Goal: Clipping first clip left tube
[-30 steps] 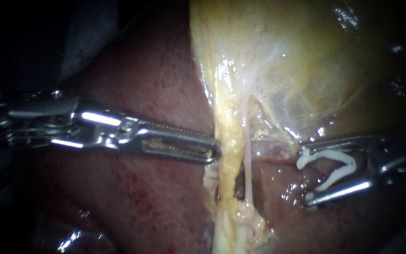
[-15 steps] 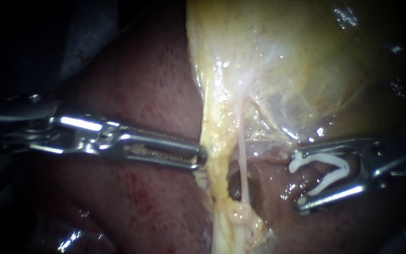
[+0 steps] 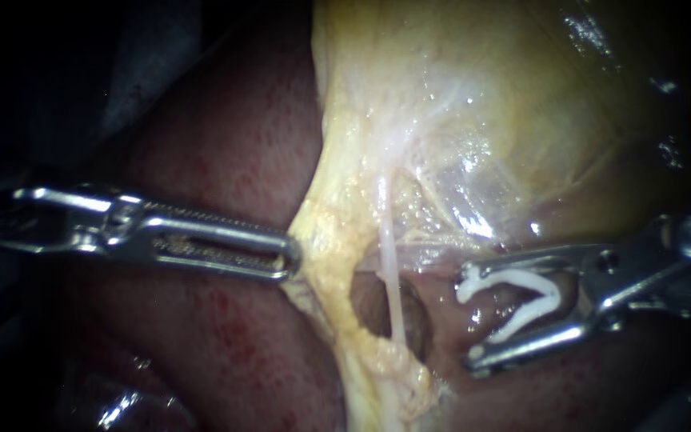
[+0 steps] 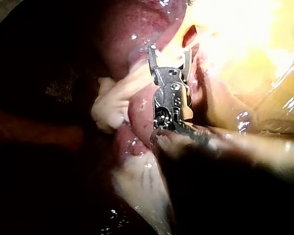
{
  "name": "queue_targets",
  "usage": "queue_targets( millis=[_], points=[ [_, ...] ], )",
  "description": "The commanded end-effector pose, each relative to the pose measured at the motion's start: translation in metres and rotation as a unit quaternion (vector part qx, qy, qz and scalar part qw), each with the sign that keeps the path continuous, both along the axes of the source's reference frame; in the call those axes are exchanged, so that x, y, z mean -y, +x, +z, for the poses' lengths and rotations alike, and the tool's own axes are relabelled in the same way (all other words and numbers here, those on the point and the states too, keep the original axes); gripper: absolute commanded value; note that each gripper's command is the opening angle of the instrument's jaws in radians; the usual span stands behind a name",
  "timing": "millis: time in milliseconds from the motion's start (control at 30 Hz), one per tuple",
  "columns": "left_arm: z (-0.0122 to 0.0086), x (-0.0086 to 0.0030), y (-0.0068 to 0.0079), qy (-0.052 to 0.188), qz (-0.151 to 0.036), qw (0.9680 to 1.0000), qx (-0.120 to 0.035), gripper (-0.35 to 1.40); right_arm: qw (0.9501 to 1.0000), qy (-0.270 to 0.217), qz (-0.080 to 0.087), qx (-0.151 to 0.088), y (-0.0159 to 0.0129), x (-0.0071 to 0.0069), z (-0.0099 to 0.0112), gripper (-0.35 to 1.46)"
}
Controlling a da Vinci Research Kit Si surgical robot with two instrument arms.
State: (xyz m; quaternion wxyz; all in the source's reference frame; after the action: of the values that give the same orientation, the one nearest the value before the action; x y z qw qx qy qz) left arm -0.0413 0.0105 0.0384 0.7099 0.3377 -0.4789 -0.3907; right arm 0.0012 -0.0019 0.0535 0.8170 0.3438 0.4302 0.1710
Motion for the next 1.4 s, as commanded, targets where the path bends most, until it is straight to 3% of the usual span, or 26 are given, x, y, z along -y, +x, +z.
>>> queue_targets(
  millis=[33,233,767,1400],
  points=[
    [-0.0001,0.0,0.0,0.0,-0.001,1.0,-0.001,-0.35,1.0,0.0,-0.002,0.0,0.0004,0.0003,0.0003,0.57],
    [-0.0004,0.0002,-0.0002,0.0,-0.001,1.0,-0.002,-0.35,0.9999,0.0,-0.01,-0.003,0.0025,0.0015,0.0019,0.57],
    [-0.001,0.0006,-0.0003,0.0,-0.003,1.0,-0.002,-0.35,0.9998,0.002,-0.019,-0.001,0.0059,0.0023,0.0059,0.57],
    [-0.0015,0.0008,-0.0005,0.0,-0.004,1.0,-0.002,-0.35,0.9993,0.009,-0.037,-0.003,0.0079,0.0033,0.008,0.57]
  ],
)
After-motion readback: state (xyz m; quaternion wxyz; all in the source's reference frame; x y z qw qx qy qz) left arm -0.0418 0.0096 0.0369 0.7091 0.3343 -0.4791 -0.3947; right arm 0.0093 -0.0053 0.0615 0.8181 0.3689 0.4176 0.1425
